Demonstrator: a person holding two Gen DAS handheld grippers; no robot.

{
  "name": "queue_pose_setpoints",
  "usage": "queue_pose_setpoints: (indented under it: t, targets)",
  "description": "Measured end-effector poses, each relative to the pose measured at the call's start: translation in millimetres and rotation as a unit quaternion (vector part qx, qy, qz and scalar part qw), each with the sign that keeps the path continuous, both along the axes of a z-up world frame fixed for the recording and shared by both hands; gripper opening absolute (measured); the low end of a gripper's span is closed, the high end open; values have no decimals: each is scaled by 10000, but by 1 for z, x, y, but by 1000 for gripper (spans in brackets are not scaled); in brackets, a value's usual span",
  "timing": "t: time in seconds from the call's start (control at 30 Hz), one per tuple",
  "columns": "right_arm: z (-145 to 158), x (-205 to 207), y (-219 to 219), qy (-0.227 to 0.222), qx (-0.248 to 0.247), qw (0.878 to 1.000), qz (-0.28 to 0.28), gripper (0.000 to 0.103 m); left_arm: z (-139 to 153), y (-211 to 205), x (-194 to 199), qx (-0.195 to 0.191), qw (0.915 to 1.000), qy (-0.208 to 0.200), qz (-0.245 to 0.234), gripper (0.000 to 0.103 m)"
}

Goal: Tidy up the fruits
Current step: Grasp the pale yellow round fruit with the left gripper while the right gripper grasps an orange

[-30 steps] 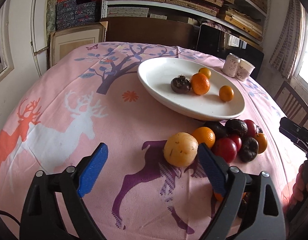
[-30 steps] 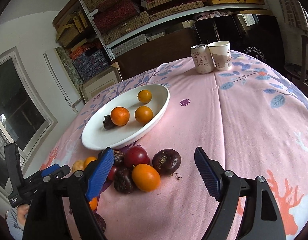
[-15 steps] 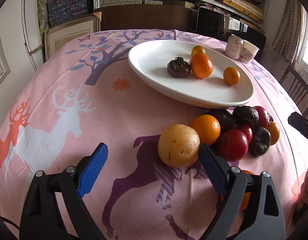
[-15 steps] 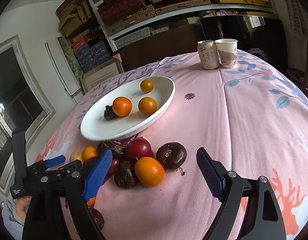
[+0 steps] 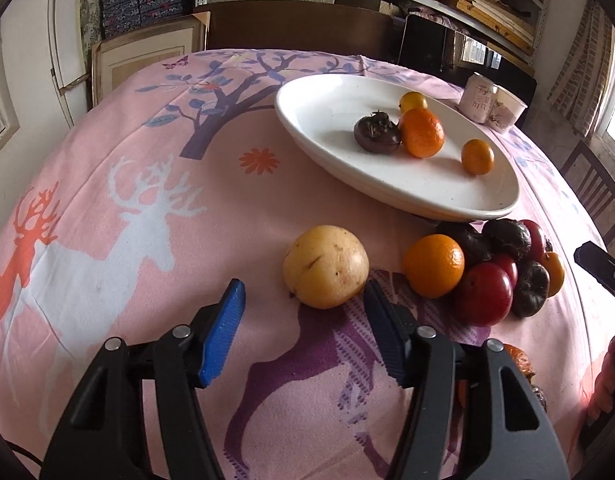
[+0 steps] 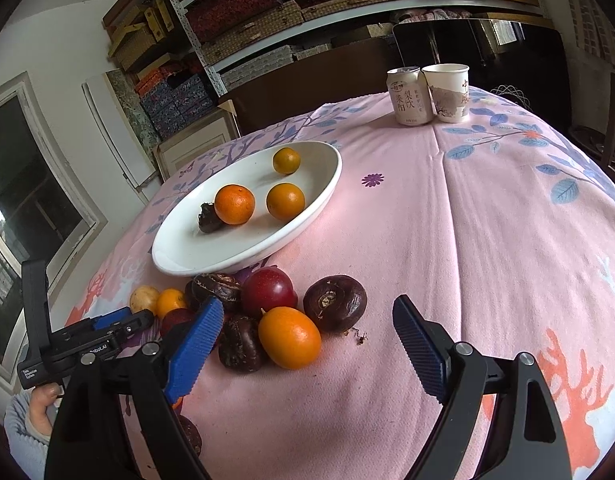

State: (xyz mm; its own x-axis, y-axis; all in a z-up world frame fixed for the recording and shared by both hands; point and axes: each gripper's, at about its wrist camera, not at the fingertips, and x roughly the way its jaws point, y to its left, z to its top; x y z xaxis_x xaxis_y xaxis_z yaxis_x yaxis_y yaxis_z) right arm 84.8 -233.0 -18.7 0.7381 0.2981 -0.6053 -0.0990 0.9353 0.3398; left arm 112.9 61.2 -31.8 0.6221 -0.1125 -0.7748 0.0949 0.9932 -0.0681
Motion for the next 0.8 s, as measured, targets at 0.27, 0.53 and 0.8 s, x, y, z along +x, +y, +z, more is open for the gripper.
queue_pose_setpoints:
  t: [0.27,0.53,0.8]
  targets:
    - [-3,2,1,100,-5,9999,19,88,-1,1,12,-104,9999,-4,-2,60]
    - [-9,-7,9,253,-266,9991,215,88,0,-3,10,-169,9996,-27,-222,41]
    - [-16,-3,14,437,-279,9976,459,55,0,-5,8,-120,9996,-34,-239,41]
